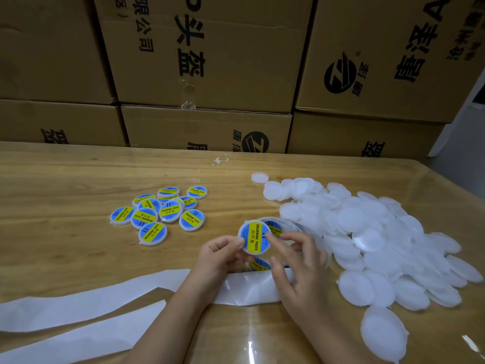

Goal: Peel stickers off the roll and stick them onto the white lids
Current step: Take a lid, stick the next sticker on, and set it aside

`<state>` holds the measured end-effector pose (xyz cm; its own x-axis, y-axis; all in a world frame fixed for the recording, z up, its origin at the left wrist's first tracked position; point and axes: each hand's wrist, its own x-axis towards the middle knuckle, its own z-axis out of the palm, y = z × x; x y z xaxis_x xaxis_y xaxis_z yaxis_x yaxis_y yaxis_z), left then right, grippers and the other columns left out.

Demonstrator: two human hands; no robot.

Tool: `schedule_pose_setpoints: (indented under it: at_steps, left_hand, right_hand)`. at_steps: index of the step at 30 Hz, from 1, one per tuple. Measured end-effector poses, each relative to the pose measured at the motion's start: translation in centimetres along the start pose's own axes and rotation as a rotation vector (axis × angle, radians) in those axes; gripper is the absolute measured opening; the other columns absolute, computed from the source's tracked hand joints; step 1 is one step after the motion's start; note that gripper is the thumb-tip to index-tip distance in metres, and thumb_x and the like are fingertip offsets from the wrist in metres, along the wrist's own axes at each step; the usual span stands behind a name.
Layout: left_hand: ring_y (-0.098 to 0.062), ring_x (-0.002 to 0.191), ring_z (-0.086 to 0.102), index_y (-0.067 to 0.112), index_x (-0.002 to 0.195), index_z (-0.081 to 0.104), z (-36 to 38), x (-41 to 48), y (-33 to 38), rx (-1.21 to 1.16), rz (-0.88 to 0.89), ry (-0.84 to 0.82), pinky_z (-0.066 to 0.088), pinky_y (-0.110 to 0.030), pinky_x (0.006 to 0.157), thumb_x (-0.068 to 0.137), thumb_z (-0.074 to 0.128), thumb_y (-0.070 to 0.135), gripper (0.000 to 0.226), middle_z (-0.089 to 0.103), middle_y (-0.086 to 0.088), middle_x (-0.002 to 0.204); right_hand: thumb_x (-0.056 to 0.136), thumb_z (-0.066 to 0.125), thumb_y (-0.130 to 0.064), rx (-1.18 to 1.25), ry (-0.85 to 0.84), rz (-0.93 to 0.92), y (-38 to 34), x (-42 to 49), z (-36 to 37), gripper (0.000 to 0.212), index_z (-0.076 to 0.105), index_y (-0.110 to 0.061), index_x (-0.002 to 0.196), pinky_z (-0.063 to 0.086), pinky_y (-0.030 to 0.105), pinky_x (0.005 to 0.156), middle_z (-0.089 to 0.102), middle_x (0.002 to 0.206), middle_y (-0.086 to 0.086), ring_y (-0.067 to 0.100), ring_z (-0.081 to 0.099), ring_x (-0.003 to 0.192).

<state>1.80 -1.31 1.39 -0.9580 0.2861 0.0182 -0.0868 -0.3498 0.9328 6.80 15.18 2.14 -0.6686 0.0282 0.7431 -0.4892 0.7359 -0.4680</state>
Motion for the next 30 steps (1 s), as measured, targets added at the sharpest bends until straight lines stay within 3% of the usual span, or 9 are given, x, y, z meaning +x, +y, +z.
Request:
schedule_pose_setpoints:
  at_steps: [3, 6, 9, 14, 21, 30]
  left_hand:
    - [-0.019, 0.068, 0.067, 0.011, 0.077, 0.075, 0.01, -0.03, -0.08, -0.018, -0.003, -0.005, 0.055, -0.033, 0.071, 0.074, 0.066, 0.028, 0.019, 0.07, -0.013, 0.074]
    - [-0.017, 0.067, 0.067, 0.012, 0.074, 0.075, -0.04, -0.02, -0.01, -0.04, 0.004, -0.015, 0.056, -0.029, 0.068, 0.075, 0.064, 0.026, 0.018, 0.07, -0.01, 0.072]
    - [-0.016, 0.067, 0.067, 0.011, 0.075, 0.075, -0.01, 0.02, -0.04, -0.05, 0.008, -0.04, 0.055, -0.027, 0.067, 0.069, 0.072, 0.03, 0.02, 0.071, -0.01, 0.074]
    - [-0.013, 0.061, 0.065, 0.01, 0.076, 0.076, -0.21, 0.05, -0.01, -0.111, 0.007, -0.089, 0.053, -0.023, 0.062, 0.051, 0.087, 0.048, 0.047, 0.071, -0.009, 0.072]
    - [-0.011, 0.056, 0.06, 0.013, 0.066, 0.072, 0.05, -0.1, -0.17, -0.118, -0.018, -0.193, 0.05, -0.02, 0.059, 0.052, 0.088, 0.047, 0.04, 0.067, -0.005, 0.063]
    - [-0.012, 0.058, 0.061, 0.014, 0.064, 0.07, 0.16, -0.32, -0.21, -0.072, -0.049, -0.256, 0.05, -0.021, 0.062, 0.058, 0.085, 0.049, 0.038, 0.066, -0.004, 0.062]
  right_hand:
    - [0.087, 0.053, -0.032, -0.018, -0.045, -0.071, -0.2, 0.06, 0.37, 0.031, 0.064, -0.039, 0.115, 0.032, 0.039, 0.092, 0.052, 0.117, -0.006, 0.011, 0.055, 0.087]
    - [0.087, 0.054, -0.034, -0.032, -0.06, -0.075, -0.17, 0.14, 0.4, 0.028, 0.068, -0.04, 0.11, 0.033, 0.042, 0.091, 0.051, 0.12, -0.008, 0.014, 0.054, 0.089]
    - [0.087, 0.054, -0.034, -0.039, -0.044, -0.065, 0.01, 0.15, 0.35, 0.027, 0.069, -0.04, 0.108, 0.033, 0.042, 0.092, 0.051, 0.12, -0.007, 0.012, 0.052, 0.092]
    - [0.088, 0.052, -0.031, -0.066, 0.001, -0.029, 0.44, 0.38, 0.09, 0.028, 0.07, -0.037, 0.109, 0.034, 0.043, 0.092, 0.052, 0.117, -0.003, 0.011, 0.057, 0.087]
    - [0.091, 0.046, -0.031, -0.074, 0.009, 0.015, 0.36, 0.53, -0.03, 0.032, 0.069, -0.032, 0.113, 0.036, 0.046, 0.092, 0.051, 0.118, -0.002, 0.01, 0.057, 0.086]
    - [0.097, 0.036, -0.048, -0.047, -0.092, -0.047, -0.37, 0.05, 0.42, 0.037, 0.062, -0.037, 0.122, 0.027, 0.037, 0.097, 0.045, 0.123, -0.009, 0.006, 0.045, 0.109]
